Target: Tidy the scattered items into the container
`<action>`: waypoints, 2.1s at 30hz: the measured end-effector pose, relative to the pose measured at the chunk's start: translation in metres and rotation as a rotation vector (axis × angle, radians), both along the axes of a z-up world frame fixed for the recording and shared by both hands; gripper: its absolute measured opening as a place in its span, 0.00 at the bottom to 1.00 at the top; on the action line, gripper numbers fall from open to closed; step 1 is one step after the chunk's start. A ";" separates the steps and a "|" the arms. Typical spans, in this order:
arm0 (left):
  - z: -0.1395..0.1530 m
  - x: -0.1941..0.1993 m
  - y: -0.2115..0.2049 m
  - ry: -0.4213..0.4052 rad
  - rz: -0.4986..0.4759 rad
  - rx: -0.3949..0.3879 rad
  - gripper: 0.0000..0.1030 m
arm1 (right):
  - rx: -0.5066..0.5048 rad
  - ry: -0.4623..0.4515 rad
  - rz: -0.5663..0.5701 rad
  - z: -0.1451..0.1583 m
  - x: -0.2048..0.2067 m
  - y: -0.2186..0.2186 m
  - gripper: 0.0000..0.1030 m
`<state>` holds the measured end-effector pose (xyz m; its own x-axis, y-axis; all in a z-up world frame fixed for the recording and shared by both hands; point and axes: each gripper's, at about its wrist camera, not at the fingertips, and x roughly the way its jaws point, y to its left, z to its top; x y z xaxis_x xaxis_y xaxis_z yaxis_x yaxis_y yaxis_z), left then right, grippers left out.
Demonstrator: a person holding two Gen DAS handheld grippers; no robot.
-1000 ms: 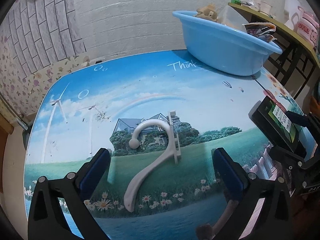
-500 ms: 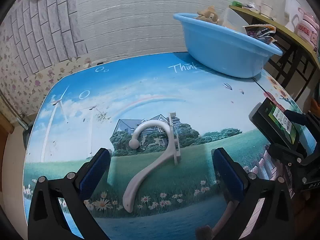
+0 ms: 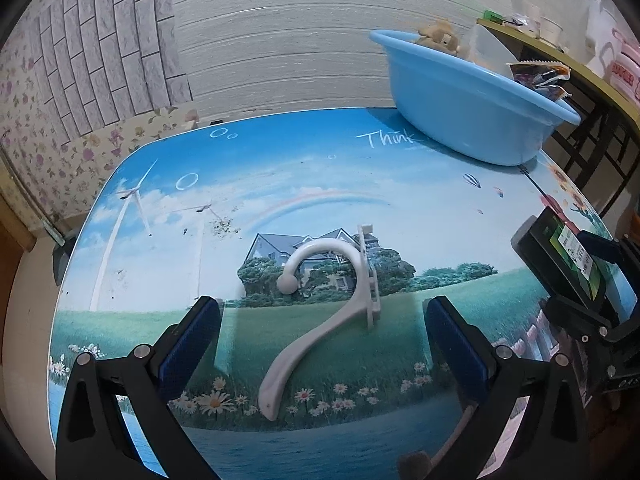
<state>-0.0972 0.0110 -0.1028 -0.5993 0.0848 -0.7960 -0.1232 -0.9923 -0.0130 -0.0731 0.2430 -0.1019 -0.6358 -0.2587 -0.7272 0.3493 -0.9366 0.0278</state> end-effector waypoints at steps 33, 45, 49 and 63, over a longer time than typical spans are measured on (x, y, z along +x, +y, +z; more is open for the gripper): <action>0.005 0.014 0.026 0.126 -0.143 -0.033 0.17 | -0.039 0.032 0.032 0.008 0.007 -0.005 0.59; 0.015 0.019 0.022 0.109 -0.138 0.052 0.16 | -0.073 0.042 0.005 0.014 0.012 0.001 0.59; 0.023 0.020 0.021 0.096 -0.131 0.074 0.16 | -0.086 0.054 0.007 0.018 0.014 0.001 0.59; 0.070 0.018 0.028 0.105 -0.110 0.096 0.16 | -0.150 0.115 0.000 0.053 0.021 0.010 0.59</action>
<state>-0.0793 0.0390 -0.0328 -0.6616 0.2267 -0.7148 -0.2366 -0.9676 -0.0880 -0.0523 0.2525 -0.0493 -0.7127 -0.3588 -0.6027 0.3581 -0.9250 0.1272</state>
